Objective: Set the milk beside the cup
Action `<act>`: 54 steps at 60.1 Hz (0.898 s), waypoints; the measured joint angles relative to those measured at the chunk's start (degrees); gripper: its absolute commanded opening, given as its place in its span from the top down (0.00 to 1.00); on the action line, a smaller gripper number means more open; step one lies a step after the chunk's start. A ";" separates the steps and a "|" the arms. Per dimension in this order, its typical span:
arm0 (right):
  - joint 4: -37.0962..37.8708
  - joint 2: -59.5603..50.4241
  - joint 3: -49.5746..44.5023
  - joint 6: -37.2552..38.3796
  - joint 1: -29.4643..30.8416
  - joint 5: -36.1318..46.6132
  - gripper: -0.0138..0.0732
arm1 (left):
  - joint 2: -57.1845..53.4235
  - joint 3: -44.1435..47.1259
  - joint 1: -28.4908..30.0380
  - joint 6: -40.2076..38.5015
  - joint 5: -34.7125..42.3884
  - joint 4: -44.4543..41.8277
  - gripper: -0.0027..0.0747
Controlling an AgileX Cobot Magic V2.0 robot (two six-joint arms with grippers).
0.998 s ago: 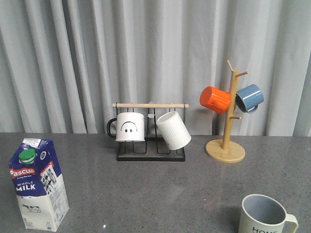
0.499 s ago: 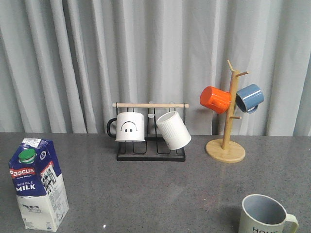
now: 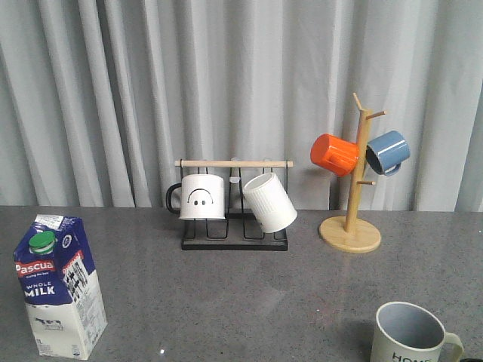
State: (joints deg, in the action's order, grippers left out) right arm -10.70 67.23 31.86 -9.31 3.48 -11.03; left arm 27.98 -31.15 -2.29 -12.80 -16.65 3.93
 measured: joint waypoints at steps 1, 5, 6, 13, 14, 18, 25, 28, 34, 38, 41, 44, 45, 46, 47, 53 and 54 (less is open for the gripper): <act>0.00 0.24 0.00 0.00 0.00 0.14 0.22 | 0.00 0.00 0.00 0.00 0.00 0.00 0.67; -0.04 1.28 0.00 -0.20 0.00 1.01 0.22 | 0.00 0.00 0.00 0.00 0.00 0.00 0.67; -0.04 1.56 0.00 -0.25 0.00 1.35 0.22 | 0.00 0.00 0.00 0.00 0.00 0.00 0.67; -0.04 3.07 0.00 -0.44 0.00 3.62 0.22 | 0.00 0.00 0.00 0.00 0.00 0.00 0.67; -0.04 3.28 0.00 -0.44 0.00 3.89 0.22 | 0.00 0.00 0.00 0.00 0.00 0.00 0.67; -0.04 4.34 0.00 -0.56 0.00 5.10 0.22 | 0.00 0.00 0.00 0.00 0.00 0.00 0.67; -0.04 6.46 0.00 -0.73 0.00 7.23 0.22 | 0.00 0.00 0.00 0.00 0.00 0.00 0.67; -0.04 7.31 0.00 -0.81 0.00 8.21 0.22 | 0.00 0.00 0.00 0.00 0.00 0.00 0.67; -0.04 9.16 0.00 -0.86 0.00 10.44 0.24 | 0.00 0.00 0.00 0.00 0.00 -0.02 0.67; -0.04 10.27 0.00 -0.86 0.00 11.87 0.26 | 0.00 0.00 0.00 0.00 0.00 -0.09 0.67; -0.04 11.09 0.00 -0.86 0.00 12.86 0.29 | 0.00 0.00 0.00 0.00 0.00 -0.13 0.67; 0.01 11.97 0.00 -0.86 0.00 13.87 0.34 | 0.00 0.00 0.00 0.00 0.00 -0.13 0.67; 0.02 12.16 0.00 -0.86 0.00 14.07 0.35 | 0.00 0.00 0.00 0.00 0.00 -0.13 0.67; 0.13 12.46 0.00 -0.86 0.00 14.30 0.37 | 0.00 0.00 0.00 0.00 0.00 -0.13 0.67; 0.19 12.65 0.00 -0.86 0.00 14.59 0.39 | 0.00 0.00 0.00 0.00 0.06 -0.13 0.67; 1.07 13.91 0.00 -0.86 -0.30 16.48 0.53 | 0.00 0.00 0.00 0.00 0.21 -0.13 0.67; 1.45 14.11 0.00 -0.86 -0.51 16.79 0.55 | 0.00 0.00 0.00 0.00 0.38 -0.13 0.67</act>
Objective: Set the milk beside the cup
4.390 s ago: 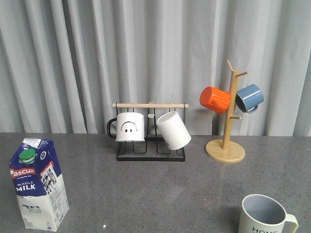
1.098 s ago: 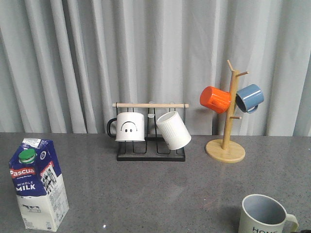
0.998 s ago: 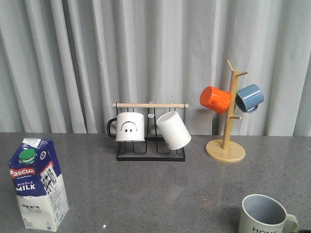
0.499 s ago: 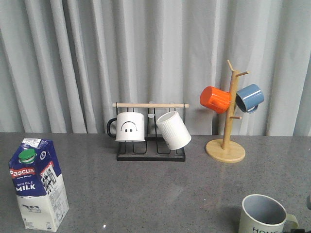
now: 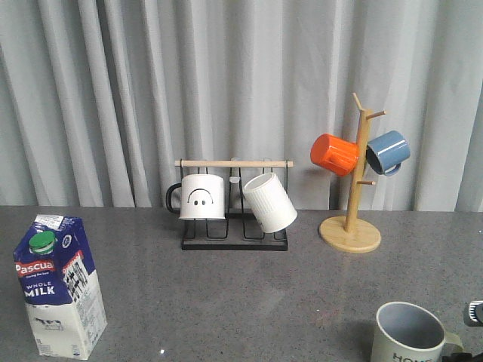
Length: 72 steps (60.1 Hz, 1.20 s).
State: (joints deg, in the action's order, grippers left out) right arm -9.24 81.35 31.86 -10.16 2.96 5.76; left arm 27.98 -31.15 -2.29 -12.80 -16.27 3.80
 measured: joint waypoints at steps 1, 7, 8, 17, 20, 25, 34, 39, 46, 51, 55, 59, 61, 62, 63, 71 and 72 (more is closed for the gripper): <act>0.25 0.09 0.00 0.05 -0.18 0.51 0.57 | 0.00 0.00 0.00 0.00 0.11 0.00 0.67; 1.95 0.99 0.00 0.05 -2.59 2.51 0.70 | 0.00 0.00 0.00 0.06 0.26 0.00 0.67; 2.11 1.12 0.00 0.05 -2.96 2.76 0.72 | 0.00 0.00 0.00 0.06 0.26 0.00 0.67; 2.82 2.34 0.00 0.05 -6.43 5.30 0.83 | 0.00 0.00 0.00 0.06 0.26 0.00 0.67; 2.87 2.46 0.00 0.33 -6.98 6.10 0.86 | 0.00 0.00 0.00 0.06 0.26 0.00 0.67; 3.09 2.40 0.00 0.75 -7.21 6.54 0.85 | 0.00 0.00 0.00 0.06 0.26 0.00 0.67; 3.22 0.00 0.06 2.51 -7.21 5.93 0.85 | 0.00 0.00 0.00 0.11 0.26 -0.02 0.67; 3.29 -2.32 0.79 4.08 -7.38 4.11 0.85 | 0.00 0.00 0.00 0.11 0.26 -0.02 0.67; 4.47 -5.12 3.75 5.37 -9.20 -0.44 0.85 | 0.00 0.00 0.00 0.11 0.26 -0.02 0.67; 5.43 -5.65 6.64 5.49 -12.77 -3.81 0.85 | 0.00 0.00 0.00 0.11 0.26 -0.02 0.67; 5.65 -5.32 8.36 5.55 -15.31 -5.76 0.85 | 0.00 0.00 0.00 0.11 0.26 -0.02 0.67; 5.65 -4.36 9.66 5.69 -17.60 -6.75 0.85 | 0.00 0.00 0.00 0.11 0.26 -0.02 0.67; 5.65 -3.64 10.15 5.75 -18.70 -7.03 0.85 | 0.00 0.00 0.00 0.11 0.26 -0.02 0.67; 5.65 -3.16 10.35 5.82 -19.30 -7.19 0.84 | 0.00 0.00 0.00 0.11 0.26 -0.02 0.67; 5.65 -2.80 10.42 5.90 -19.65 -7.36 0.84 | 0.00 0.00 0.00 0.11 0.26 -0.02 0.67; 5.60 0.79 10.67 6.62 -22.05 -7.78 0.82 | 0.00 0.00 0.00 0.11 0.26 -0.02 0.67; 5.50 1.18 10.67 6.69 -22.22 -7.78 0.82 | 0.00 0.00 0.00 0.11 0.26 -0.02 0.67</act>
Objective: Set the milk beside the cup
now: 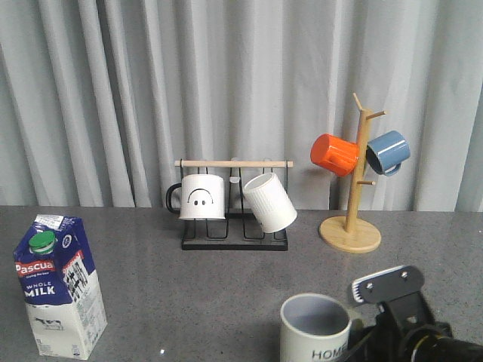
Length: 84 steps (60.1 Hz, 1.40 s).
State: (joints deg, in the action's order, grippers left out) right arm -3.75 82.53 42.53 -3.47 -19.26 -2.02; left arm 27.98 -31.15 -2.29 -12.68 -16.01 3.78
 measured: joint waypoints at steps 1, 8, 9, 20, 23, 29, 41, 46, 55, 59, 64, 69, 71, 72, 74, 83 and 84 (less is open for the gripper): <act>-0.16 0.55 0.00 0.06 -0.27 0.00 0.82 | 0.00 0.00 0.00 0.00 0.00 0.00 0.67; -1.76 2.86 0.00 0.48 -0.96 0.06 0.80 | 0.00 0.00 0.00 0.00 0.00 0.00 0.67; -2.07 3.07 0.00 0.48 -0.95 0.06 0.80 | 0.00 0.00 0.00 0.00 0.00 0.00 0.67; -3.95 4.69 0.00 0.85 -1.02 -0.39 0.74 | 0.00 0.00 0.00 0.00 0.00 0.00 0.67; -4.07 4.71 0.00 0.93 -1.02 -0.73 0.70 | 0.00 0.00 0.00 0.00 0.00 0.00 0.67; -4.41 4.71 0.08 0.97 -1.02 -1.21 0.63 | 0.00 0.00 0.00 0.00 0.00 0.00 0.67; -5.31 4.50 0.44 1.10 -1.02 -3.74 0.48 | 0.00 0.00 0.00 0.00 0.00 0.00 0.67; -5.35 3.72 0.44 1.09 -1.02 -5.09 0.46 | 0.00 0.00 0.00 0.00 0.00 0.00 0.67; -5.44 0.64 0.44 1.09 -1.02 -8.41 0.46 | 0.00 0.00 0.00 0.00 0.00 0.00 0.67; -5.49 -1.10 0.44 1.09 -1.02 -10.37 0.46 | 0.00 0.00 0.00 0.00 0.00 0.00 0.67; -5.49 -3.59 0.44 1.09 -1.02 -12.99 0.46 | 0.00 0.00 0.00 0.00 0.00 0.00 0.67; -5.49 -6.53 0.44 1.09 -1.02 -15.74 0.46 | 0.00 0.00 0.00 0.00 0.00 0.00 0.67; -5.49 -7.89 0.44 1.09 -1.02 -17.07 0.46 | 0.00 0.00 0.00 0.00 0.00 0.00 0.67; -5.49 -8.45 0.44 1.09 -1.02 -17.66 0.46 | 0.00 0.00 0.00 0.00 0.00 0.00 0.67; -5.49 -9.91 0.44 1.09 -1.02 -19.27 0.46 | 0.00 0.00 0.00 0.00 0.00 0.00 0.67; -5.49 -17.51 0.44 -0.36 -1.02 -28.06 0.52 | 0.00 0.00 0.00 0.00 0.00 0.00 0.67; -5.49 -18.30 0.44 -0.77 -1.02 -29.50 0.54 | 0.00 0.00 0.00 0.00 0.00 0.00 0.67</act>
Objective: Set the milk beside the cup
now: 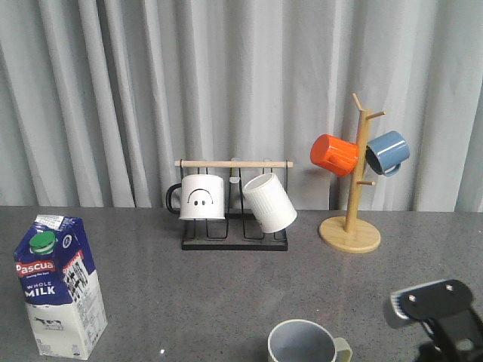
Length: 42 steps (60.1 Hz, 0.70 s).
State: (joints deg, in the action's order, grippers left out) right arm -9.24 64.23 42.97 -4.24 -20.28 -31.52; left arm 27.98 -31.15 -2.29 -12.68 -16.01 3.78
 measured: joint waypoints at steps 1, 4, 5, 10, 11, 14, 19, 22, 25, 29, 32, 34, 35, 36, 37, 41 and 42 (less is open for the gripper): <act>0.00 -1.24 0.00 -0.25 0.00 -0.93 0.56 | 0.00 0.00 0.00 0.00 0.00 0.00 0.67; 0.00 -4.28 0.00 -1.42 0.00 -4.35 0.62 | 0.00 0.00 0.00 0.00 0.00 0.00 0.67; 0.00 -5.21 0.00 -1.71 0.00 -5.09 0.66 | 0.00 0.00 0.00 0.00 0.00 0.00 0.67; 0.00 -11.42 -1.05 -3.06 0.00 -7.22 0.79 | 0.00 0.00 0.00 0.00 0.00 0.00 0.67; 0.00 -12.60 -1.42 -3.18 0.00 -7.22 0.82 | 0.00 0.00 0.00 0.00 0.00 0.00 0.67; -0.06 -16.91 -3.07 -3.50 0.00 -7.15 0.86 | 0.00 0.00 0.00 0.00 -0.23 0.00 0.67; -0.06 -25.08 -7.23 -3.85 0.00 -6.79 0.85 | 0.00 0.00 0.00 0.00 -0.99 0.00 0.67; 0.16 -29.17 -9.70 -3.90 0.00 -6.43 0.85 | 0.00 0.00 0.00 0.00 -1.84 0.00 0.67; 0.76 -33.23 -12.09 -4.06 0.00 -6.31 0.85 | 0.00 0.00 0.00 0.00 -2.50 0.00 0.66; 2.19 -37.29 -15.09 -4.12 0.00 -5.90 0.85 | 0.00 0.00 0.00 0.00 -3.66 0.00 0.65; 3.32 -39.38 -16.94 -4.12 0.00 -5.48 0.85 | 0.00 0.00 0.00 0.00 -4.35 0.00 0.63; 3.69 -40.51 -17.72 -4.18 0.00 -5.37 0.85 | 0.00 -0.07 0.00 0.06 -4.89 0.00 0.61; 3.87 -41.06 -18.24 -4.18 0.00 -5.37 0.85 | 0.00 -0.12 0.00 0.11 -5.36 0.00 0.60; 3.98 -41.34 -18.56 -4.18 0.00 -5.37 0.85 | 0.07 -0.22 0.00 0.29 -5.75 0.00 0.58; 4.07 -41.70 -19.01 -4.18 0.00 -5.37 0.85 | 0.25 -0.48 0.00 0.43 -6.61 0.00 0.57; 4.33 -42.21 -20.06 -4.18 0.00 -5.26 0.85 | 1.28 -2.22 0.00 1.28 -10.07 0.00 0.50; 4.33 -42.29 -20.28 -4.18 0.00 -5.26 0.85 | 1.50 -2.73 0.00 1.59 -10.85 0.00 0.47</act>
State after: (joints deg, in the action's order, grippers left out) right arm -4.91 21.94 22.69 -8.42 -20.28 -36.78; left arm 29.48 -33.88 -2.29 -11.09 -26.86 3.78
